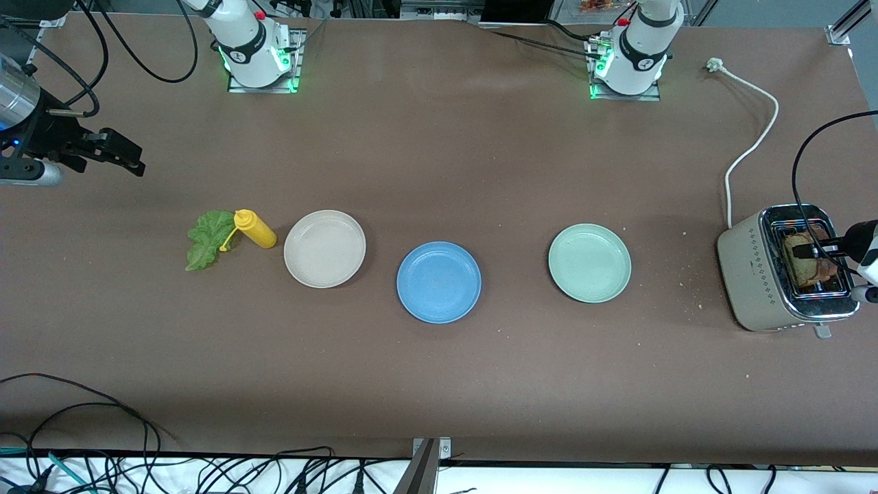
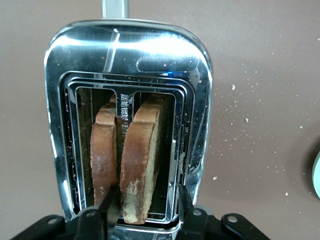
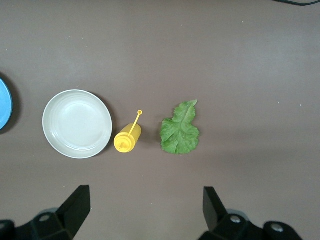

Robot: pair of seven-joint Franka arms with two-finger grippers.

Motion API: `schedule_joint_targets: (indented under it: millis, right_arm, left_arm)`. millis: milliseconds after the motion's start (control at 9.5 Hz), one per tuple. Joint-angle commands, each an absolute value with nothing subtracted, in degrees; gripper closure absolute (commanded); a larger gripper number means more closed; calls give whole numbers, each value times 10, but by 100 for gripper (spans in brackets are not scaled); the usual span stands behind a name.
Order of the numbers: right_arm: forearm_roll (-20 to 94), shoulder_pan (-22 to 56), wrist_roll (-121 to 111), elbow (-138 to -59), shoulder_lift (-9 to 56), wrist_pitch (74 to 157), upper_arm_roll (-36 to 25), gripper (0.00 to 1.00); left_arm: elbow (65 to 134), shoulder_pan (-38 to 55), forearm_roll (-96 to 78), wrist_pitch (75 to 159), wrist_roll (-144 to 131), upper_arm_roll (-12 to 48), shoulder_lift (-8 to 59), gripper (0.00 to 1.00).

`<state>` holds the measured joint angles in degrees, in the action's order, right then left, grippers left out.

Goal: Make sandwich in blue plate with both arms
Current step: 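Close the left gripper on the bread slice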

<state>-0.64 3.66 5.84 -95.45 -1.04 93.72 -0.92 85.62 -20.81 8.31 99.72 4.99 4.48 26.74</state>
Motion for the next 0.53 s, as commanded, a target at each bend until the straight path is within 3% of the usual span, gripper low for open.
schedule_joint_targets:
  millis: [0,211,316,421]
  right_arm:
    - [-6,39,62,-944,-9,928,-11,0]
    - [-6,39,62,-944,-9,928,-11,0]
    - [-6,39,62,-944,-9,928,-11,0]
    - [-5,39,62,-944,-9,928,-11,0]
  left_arm:
    - [851,-208,100,998,60,47,273,47]
    - [851,-211,102,998,61,46,279,51]
    - [851,-211,102,998,60,46,282,59]
    - [851,-211,102,998,60,46,281,75]
